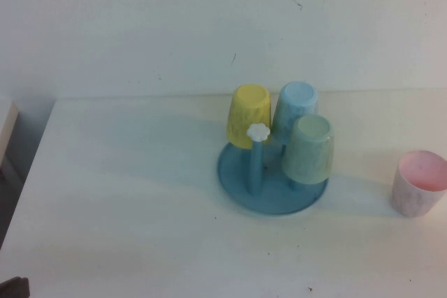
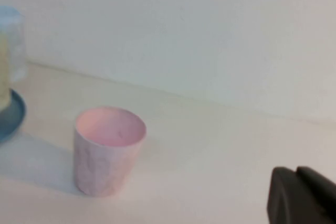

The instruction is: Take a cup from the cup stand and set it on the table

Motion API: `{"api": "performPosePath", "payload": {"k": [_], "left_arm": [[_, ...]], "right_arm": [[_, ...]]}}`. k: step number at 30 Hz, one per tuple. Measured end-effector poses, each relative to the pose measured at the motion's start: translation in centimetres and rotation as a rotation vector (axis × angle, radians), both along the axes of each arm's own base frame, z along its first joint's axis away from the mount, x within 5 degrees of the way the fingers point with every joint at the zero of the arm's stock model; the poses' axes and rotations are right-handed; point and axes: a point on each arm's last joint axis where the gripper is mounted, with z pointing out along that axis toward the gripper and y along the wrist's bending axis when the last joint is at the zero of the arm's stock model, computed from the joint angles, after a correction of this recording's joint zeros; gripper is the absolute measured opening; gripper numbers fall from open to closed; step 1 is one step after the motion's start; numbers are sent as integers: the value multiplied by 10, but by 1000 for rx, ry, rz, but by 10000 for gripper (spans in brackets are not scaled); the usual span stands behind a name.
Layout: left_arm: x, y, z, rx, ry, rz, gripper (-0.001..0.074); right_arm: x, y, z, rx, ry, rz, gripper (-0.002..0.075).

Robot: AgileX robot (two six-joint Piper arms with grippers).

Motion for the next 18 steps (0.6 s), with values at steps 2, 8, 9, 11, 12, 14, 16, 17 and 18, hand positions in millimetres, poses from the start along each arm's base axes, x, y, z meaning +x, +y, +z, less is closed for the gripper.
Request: {"api": "performPosePath", "payload": {"k": [2, 8, 9, 11, 12, 14, 16, 17, 18], "left_arm": [[0, 0, 0, 0, 0, 0, -2], [0, 0, 0, 0, 0, 0, -2], [0, 0, 0, 0, 0, 0, -2], [0, 0, 0, 0, 0, 0, -2], [0, 0, 0, 0, 0, 0, -2], [0, 0, 0, 0, 0, 0, -2], [0, 0, 0, 0, 0, 0, -2], [0, 0, 0, 0, 0, 0, -2], [0, 0, 0, 0, 0, 0, -2]], "right_arm": [[1, -3, -12, 27, 31, -63, -1], [3, -4, -36, 74, 101, -90, -1], [3, -3, -38, 86, 109, -79, -1], [3, -2, -40, 106, 133, -57, -1], [3, -1, -42, 117, 147, -35, -1], [3, 0, -42, 131, 154, -7, -1], [2, 1, -43, 138, 162, 22, -1], [2, 2, -44, 144, 174, 32, -1], [2, 2, -45, 144, 187, 38, -1]]}}
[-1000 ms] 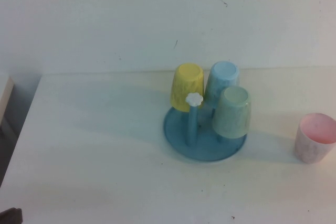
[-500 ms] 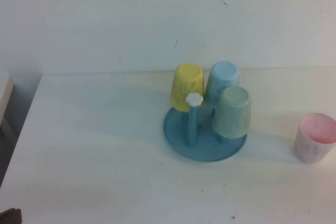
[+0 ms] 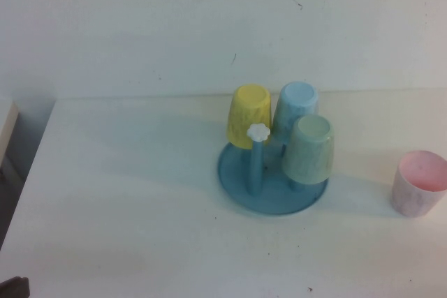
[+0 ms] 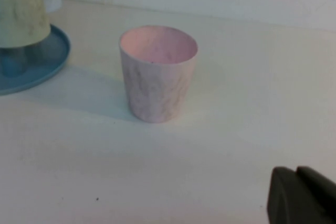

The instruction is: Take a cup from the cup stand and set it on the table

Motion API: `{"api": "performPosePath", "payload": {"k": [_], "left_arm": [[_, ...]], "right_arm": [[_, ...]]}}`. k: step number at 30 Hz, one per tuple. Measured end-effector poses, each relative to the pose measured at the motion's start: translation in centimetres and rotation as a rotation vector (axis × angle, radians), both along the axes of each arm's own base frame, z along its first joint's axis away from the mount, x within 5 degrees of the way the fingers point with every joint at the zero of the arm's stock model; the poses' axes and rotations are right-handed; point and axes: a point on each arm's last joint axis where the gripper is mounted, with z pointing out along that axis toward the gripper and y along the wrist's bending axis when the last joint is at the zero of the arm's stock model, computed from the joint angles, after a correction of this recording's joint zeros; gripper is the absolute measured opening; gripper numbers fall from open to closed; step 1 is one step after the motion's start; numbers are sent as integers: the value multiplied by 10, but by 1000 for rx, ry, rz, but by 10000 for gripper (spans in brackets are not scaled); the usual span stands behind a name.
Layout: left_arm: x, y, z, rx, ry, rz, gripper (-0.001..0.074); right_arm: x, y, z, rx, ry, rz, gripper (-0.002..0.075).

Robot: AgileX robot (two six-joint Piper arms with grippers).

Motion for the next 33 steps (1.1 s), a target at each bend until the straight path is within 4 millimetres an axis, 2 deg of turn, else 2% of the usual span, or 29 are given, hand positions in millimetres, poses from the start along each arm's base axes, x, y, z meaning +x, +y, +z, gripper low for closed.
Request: {"api": "performPosePath", "payload": {"k": [33], "left_arm": [[0, 0, -1, 0, -2, 1, -2]], "right_arm": [[0, 0, -1, -47, 9, 16, -1]]}}
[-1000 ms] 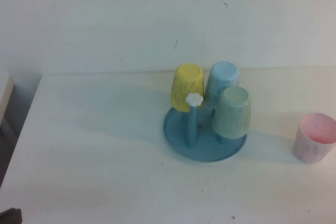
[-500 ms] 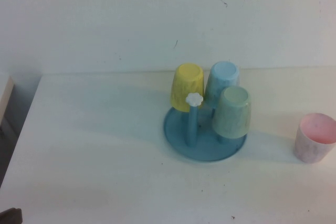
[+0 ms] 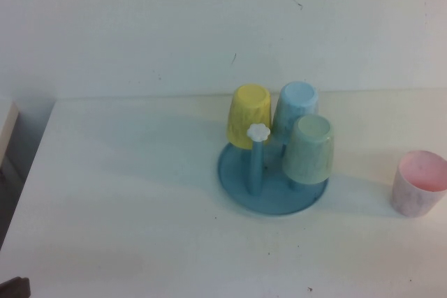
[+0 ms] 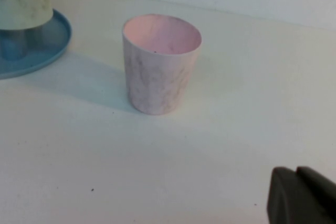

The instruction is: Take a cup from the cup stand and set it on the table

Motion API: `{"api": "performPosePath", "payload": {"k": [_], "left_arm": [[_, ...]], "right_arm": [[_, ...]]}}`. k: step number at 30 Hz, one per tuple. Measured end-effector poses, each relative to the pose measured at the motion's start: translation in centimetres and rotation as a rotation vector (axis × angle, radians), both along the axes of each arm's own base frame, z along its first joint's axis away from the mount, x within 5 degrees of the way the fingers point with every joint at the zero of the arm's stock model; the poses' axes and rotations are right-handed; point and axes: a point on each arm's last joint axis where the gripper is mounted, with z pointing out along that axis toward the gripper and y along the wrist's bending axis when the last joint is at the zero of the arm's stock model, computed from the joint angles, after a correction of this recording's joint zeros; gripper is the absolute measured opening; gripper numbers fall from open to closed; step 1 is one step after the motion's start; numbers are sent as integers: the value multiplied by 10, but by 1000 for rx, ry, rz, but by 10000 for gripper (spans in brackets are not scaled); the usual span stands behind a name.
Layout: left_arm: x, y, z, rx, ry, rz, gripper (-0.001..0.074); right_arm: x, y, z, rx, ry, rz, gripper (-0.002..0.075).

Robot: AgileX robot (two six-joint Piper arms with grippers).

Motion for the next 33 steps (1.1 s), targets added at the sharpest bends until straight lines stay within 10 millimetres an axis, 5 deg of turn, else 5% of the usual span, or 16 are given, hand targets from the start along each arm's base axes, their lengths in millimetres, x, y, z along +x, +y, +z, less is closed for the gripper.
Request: {"api": "performPosePath", "payload": {"k": [13, 18, 33], "left_arm": [[-12, 18, -61, -4, -245, 211, -2], [-14, 21, -60, 14, -336, 242, -2], [-16, 23, -69, 51, -249, 265, -2]], "right_arm": [[0, 0, 0, -2, -2, 0, -1], [0, 0, 0, -4, -2, 0, -1], [0, 0, 0, -4, -2, 0, -1]]}}
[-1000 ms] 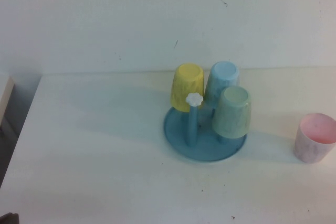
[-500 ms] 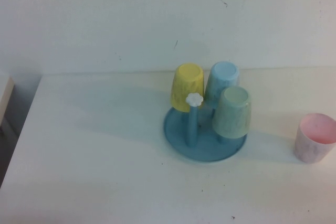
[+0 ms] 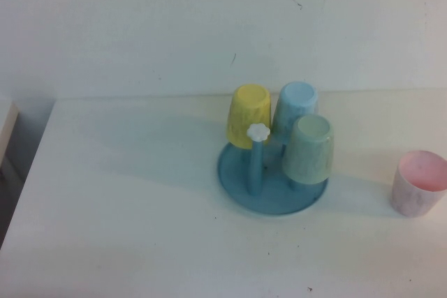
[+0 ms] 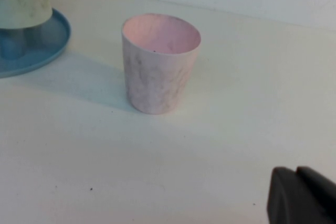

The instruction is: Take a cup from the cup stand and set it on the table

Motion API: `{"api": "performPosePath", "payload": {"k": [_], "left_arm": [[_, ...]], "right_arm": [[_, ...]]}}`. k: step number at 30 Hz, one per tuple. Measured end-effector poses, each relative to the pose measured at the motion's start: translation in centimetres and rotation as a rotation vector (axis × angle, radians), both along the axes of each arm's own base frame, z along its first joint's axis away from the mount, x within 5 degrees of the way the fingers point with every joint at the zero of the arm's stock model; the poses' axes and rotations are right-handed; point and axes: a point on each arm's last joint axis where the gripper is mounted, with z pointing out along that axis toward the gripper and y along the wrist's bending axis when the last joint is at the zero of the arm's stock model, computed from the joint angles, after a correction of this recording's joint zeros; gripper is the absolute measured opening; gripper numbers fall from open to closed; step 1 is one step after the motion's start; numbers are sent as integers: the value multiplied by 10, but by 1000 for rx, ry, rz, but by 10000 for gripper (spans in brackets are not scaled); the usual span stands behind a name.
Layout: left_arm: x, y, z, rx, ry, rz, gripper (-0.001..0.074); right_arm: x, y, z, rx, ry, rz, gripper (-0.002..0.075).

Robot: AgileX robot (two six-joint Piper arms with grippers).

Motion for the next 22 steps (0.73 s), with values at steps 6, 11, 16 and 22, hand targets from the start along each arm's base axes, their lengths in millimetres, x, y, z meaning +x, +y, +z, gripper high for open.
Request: {"api": "performPosePath", "payload": {"k": [6, 11, 16, 22], "left_arm": [[0, -1, 0, 2, 0, -27, -2], [0, -3, 0, 2, 0, -48, -2], [0, -3, 0, 2, 0, -50, -2], [0, -3, 0, 6, 0, -51, -2]], "right_arm": [[0, 0, 0, 0, 0, 0, -1], [0, 0, 0, 0, 0, 0, -1], [0, 0, 0, 0, 0, 0, -1], [0, 0, 0, 0, 0, 0, -1]]}}
